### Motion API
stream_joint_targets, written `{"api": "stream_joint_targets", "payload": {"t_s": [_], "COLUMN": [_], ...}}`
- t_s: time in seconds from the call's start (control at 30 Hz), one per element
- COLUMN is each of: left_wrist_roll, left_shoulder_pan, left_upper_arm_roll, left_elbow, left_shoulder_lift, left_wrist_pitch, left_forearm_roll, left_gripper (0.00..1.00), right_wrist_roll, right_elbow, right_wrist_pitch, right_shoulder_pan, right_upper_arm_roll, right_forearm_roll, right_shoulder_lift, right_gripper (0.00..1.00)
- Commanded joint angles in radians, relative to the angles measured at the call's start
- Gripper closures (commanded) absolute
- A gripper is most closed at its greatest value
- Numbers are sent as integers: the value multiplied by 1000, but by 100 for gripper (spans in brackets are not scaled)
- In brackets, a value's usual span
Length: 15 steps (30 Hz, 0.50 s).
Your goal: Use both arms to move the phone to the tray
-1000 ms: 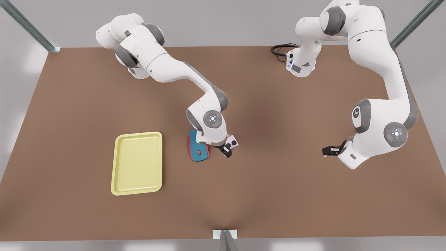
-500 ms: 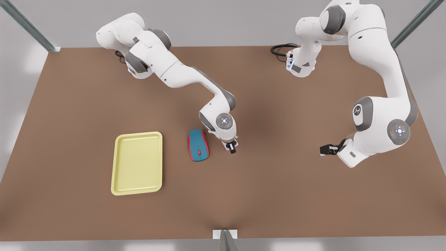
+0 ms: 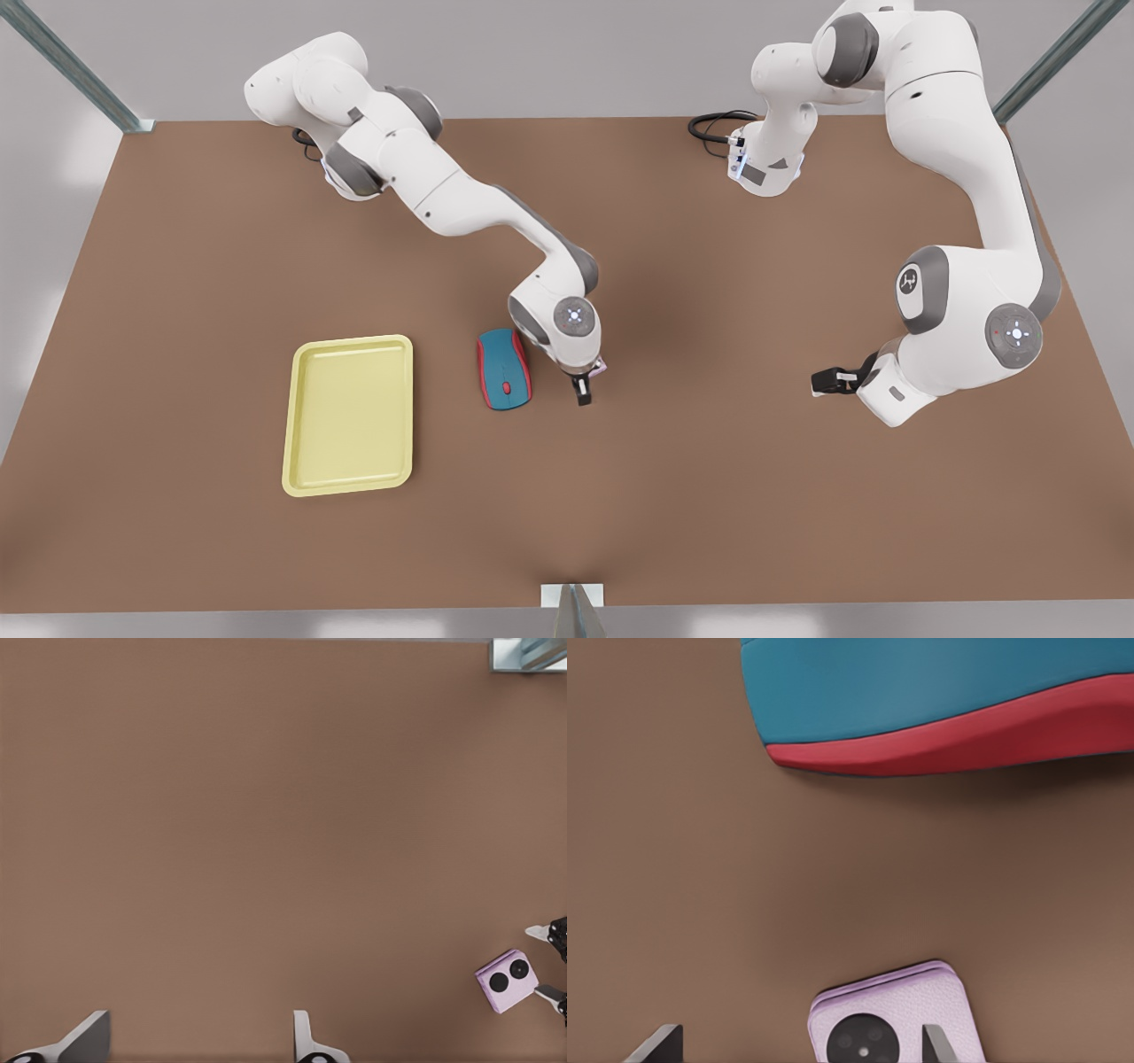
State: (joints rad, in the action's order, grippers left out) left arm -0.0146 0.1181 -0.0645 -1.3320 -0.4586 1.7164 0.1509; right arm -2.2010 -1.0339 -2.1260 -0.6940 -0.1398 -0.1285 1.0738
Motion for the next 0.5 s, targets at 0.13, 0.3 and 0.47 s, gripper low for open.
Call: {"api": "stream_joint_targets", "payload": {"t_s": [0.13,0.3,0.47], "left_wrist_roll": [13,13,16], "left_shoulder_pan": [0,0,0], "left_upper_arm_roll": [0,0,0], "left_elbow": [-1,1,1], "left_shoulder_lift": [2,2,2], "left_wrist_pitch": [0,0,0], "left_forearm_roll": [-1,-1,-1], "left_gripper": [0,0,0], "right_wrist_roll": [0,70,84], "right_elbow": [8,8,5], "right_wrist_pitch": [-12,-23,24], "right_shoulder_pan": [-9,-10,-32], "right_upper_arm_roll": [-7,-9,-4], "right_forearm_roll": [-8,-10,-13], "right_shoulder_lift": [25,23,25], "right_gripper": [0,0,0]}}
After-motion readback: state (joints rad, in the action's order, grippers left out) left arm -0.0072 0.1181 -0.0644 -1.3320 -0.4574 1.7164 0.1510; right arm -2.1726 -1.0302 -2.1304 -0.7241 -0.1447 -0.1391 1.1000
